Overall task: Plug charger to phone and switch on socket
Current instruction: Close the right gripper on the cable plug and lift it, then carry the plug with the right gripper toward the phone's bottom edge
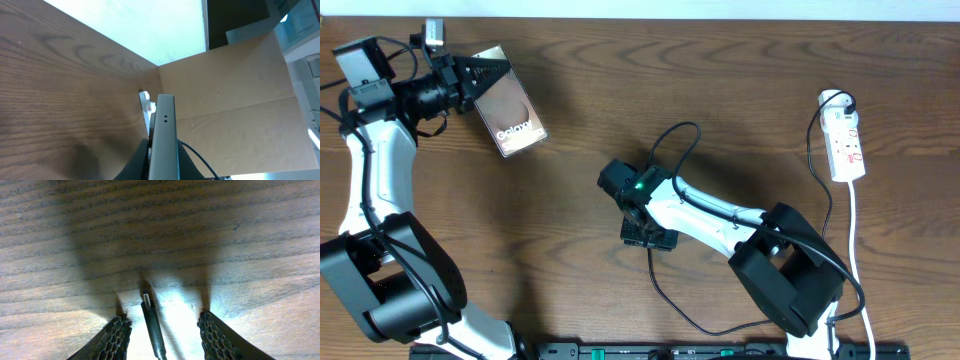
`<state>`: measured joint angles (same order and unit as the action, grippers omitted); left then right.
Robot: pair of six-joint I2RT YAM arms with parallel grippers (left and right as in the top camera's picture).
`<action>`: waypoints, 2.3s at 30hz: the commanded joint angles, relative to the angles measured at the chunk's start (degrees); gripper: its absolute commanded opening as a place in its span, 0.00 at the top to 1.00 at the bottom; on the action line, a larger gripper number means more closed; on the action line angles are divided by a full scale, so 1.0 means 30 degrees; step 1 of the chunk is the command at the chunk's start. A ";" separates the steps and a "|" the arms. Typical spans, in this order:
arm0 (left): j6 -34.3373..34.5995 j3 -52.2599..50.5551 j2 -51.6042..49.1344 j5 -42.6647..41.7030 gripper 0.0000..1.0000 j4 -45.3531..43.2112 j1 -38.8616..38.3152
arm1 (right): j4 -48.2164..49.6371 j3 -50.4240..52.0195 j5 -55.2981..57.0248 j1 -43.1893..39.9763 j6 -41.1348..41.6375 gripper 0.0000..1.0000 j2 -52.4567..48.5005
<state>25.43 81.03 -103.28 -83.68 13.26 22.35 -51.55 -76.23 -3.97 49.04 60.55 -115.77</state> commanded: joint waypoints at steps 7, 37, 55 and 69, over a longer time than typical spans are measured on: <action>-0.0117 0.0058 0.0474 -0.0452 0.93 -0.0015 0.0080 | 0.0175 0.0226 -0.0255 -0.0051 -0.0342 0.57 -0.1078; -0.0117 0.0058 0.0474 -0.0379 0.92 -0.0015 0.0080 | 0.0262 0.0226 -0.0729 0.0226 -0.0838 0.72 -0.1078; -0.0117 0.0058 0.0474 -0.0233 0.93 -0.0022 0.0080 | 0.3752 0.0146 -0.9559 -0.1486 -0.7118 0.99 -0.1056; -0.0117 0.0058 0.0474 -0.0240 0.93 -0.0022 0.0080 | 0.8947 0.0146 -2.1668 -0.6149 -1.8863 0.99 -0.1056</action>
<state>25.41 81.03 -103.28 -82.59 13.28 22.35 -25.43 -75.90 -57.84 32.73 15.57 -118.91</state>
